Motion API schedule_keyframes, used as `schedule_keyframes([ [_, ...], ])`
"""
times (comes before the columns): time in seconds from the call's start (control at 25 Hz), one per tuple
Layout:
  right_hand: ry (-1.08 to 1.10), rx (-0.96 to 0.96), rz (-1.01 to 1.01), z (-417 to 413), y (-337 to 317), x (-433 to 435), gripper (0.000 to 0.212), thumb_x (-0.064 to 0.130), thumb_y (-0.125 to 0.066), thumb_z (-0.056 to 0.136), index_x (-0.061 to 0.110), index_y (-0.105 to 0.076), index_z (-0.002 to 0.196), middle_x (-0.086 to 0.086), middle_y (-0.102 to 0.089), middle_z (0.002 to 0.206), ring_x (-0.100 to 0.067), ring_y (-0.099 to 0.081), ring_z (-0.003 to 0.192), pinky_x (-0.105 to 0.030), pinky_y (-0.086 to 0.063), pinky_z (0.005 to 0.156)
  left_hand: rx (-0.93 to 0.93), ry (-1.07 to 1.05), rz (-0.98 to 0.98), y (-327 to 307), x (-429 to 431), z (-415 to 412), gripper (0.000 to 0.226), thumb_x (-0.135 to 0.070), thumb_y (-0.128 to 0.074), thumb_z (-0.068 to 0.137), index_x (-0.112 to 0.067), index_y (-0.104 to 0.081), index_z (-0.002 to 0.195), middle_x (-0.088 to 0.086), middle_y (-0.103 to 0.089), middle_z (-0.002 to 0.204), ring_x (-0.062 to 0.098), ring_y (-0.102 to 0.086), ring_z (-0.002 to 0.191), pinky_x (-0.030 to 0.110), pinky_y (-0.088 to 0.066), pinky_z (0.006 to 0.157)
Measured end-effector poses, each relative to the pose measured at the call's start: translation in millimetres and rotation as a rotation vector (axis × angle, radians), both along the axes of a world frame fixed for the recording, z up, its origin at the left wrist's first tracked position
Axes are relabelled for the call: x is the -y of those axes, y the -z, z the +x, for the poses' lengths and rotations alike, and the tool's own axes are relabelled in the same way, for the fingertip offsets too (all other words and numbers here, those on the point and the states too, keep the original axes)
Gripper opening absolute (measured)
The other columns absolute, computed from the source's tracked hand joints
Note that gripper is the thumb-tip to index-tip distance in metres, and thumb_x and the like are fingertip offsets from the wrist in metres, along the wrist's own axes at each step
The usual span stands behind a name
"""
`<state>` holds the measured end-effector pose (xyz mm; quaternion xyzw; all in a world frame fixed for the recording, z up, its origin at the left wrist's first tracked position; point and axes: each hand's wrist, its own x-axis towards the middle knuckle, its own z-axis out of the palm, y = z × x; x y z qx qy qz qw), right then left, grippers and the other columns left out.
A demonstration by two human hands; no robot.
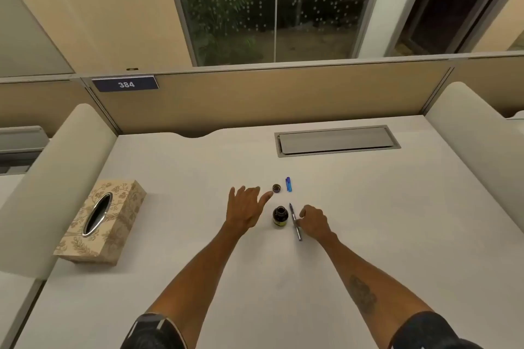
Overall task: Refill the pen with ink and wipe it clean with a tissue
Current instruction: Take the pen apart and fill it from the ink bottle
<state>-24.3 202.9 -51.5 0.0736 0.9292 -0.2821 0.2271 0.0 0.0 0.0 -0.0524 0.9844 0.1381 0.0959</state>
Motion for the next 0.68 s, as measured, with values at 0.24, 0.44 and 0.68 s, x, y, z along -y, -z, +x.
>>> schedule_keyframes([
  [0.24,-0.014,-0.02,0.08,13,1,12,0.017,0.019,-0.063,0.087,0.01,-0.062,0.102,-0.008,-0.067,0.105,-0.026,-0.066,0.089,-0.032,-0.053,0.076,-0.039,-0.044,0.086,10,3,4,0.051,-0.054,-0.031,0.102,-0.024,-0.065,0.127,-0.004,-0.067,0.129,0.016,-0.058,0.123,0.04,-0.018,0.119],
  [0.44,0.051,-0.012,0.05,11,-6,12,0.018,0.019,-0.063,0.086,0.009,-0.069,0.099,-0.009,-0.069,0.099,-0.028,-0.069,0.088,-0.03,-0.055,0.074,-0.075,-0.085,0.274,2,2,5,0.039,-0.043,-0.04,0.103,-0.022,-0.069,0.119,-0.006,-0.07,0.123,0.017,-0.064,0.112,0.045,-0.016,0.12],
  [0.68,0.234,-0.131,-0.244,-17,-46,8,0.012,0.016,-0.066,0.076,0.014,-0.075,0.084,-0.004,-0.073,0.08,-0.025,-0.07,0.081,-0.033,-0.054,0.073,-0.151,-0.137,0.55,-21,0,-10,0.035,-0.039,-0.048,0.101,-0.017,-0.07,0.118,-0.001,-0.07,0.124,0.017,-0.063,0.115,0.035,-0.034,0.11],
])
